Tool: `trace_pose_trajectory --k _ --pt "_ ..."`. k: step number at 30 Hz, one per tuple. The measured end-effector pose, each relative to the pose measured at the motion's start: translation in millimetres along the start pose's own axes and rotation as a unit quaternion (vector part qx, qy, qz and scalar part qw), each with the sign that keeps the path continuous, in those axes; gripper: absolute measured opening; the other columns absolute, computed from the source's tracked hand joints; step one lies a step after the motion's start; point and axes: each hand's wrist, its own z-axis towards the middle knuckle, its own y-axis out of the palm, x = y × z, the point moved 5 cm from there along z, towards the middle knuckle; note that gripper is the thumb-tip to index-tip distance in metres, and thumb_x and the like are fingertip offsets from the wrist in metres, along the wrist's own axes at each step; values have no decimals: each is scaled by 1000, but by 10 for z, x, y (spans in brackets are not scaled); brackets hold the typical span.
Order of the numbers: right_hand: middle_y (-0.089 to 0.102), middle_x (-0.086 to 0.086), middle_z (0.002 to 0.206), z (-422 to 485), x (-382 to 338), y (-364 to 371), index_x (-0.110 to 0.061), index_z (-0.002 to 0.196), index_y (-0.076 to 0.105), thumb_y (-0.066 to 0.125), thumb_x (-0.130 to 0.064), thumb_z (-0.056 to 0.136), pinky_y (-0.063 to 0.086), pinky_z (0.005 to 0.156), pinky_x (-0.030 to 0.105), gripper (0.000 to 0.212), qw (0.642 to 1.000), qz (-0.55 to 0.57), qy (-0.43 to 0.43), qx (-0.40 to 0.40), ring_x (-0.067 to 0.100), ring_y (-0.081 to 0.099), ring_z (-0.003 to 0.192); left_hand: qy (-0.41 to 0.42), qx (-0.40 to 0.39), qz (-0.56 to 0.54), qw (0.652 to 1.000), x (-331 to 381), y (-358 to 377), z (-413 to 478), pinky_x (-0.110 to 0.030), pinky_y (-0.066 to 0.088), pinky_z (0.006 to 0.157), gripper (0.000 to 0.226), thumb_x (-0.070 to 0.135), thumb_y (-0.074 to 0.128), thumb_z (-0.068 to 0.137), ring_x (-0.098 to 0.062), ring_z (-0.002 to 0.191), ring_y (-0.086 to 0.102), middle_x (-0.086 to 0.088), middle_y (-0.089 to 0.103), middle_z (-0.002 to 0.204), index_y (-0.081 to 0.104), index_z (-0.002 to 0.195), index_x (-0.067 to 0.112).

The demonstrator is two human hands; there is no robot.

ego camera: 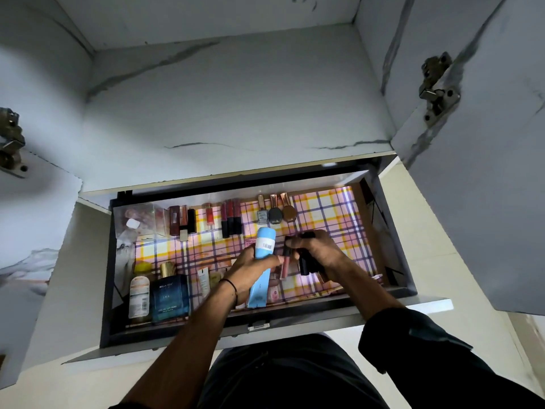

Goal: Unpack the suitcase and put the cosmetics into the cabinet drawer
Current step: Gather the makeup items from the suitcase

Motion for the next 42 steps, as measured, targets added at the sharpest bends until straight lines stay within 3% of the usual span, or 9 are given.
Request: trace_pose_trajectory --k 6,11,14,22,26,29,35,39,42 --pt "71 15 73 19 62 -519 6 92 71 64 -9 94 50 47 28 17 988 76 -1 131 20 63 51 55 67 10 996 53 122 167 -33 50 71 23 33 56 97 -23 78 61 -8 59 83 57 105 11" --pt "68 20 73 -29 149 -796 9 91 70 64 -9 95 40 35 22 19 972 92 -6 215 18 57 38 118 80 126 982 126 328 342 -36 55 83 58 26 68 91 -22 98 66 -3 64 116 41 142 23" --pt "69 15 70 -20 185 -883 4 89 72 67 -13 93 42 37 22 18 970 89 0 226 16 60 43 142 78 214 963 147 450 373 -27 49 79 78 15 70 89 -17 99 62 2 61 115 27 151 33" --pt "73 18 76 -1 169 -847 3 89 70 65 -13 95 46 41 27 17 979 95 1 183 22 60 45 197 83 428 878 128 466 402 -38 44 106 68 17 73 86 -23 127 42 -4 40 140 41 146 23" --pt "75 21 86 45 166 -795 3 90 71 64 -12 95 50 52 33 18 983 91 -1 162 29 63 54 189 111 528 820 149 386 422 -38 41 108 71 22 69 89 -25 130 32 -2 29 148 34 150 22" --pt "74 20 85 39 121 -778 6 94 70 63 -10 95 48 45 24 17 982 91 3 164 19 65 49 190 110 559 800 163 370 416 -36 42 104 73 27 68 89 -24 125 32 1 32 148 31 152 24" --pt "71 21 78 96 7 -745 12 100 68 63 -11 96 42 37 18 24 984 62 0 169 11 60 39 199 127 511 826 169 303 329 -35 36 105 67 25 68 89 -22 129 32 2 36 147 36 148 26" --pt "67 16 64 93 -208 -602 11 90 68 64 -12 96 41 37 21 24 984 84 -42 153 18 58 39 225 182 339 895 262 205 217 -33 45 101 46 26 66 92 -19 127 43 4 49 136 52 135 25" --pt "63 13 61 152 -394 -364 2 80 69 67 -12 94 47 43 25 20 986 85 -75 124 23 59 48 187 122 175 959 354 153 112 -10 48 82 34 31 62 94 -6 105 59 12 62 112 61 126 20"
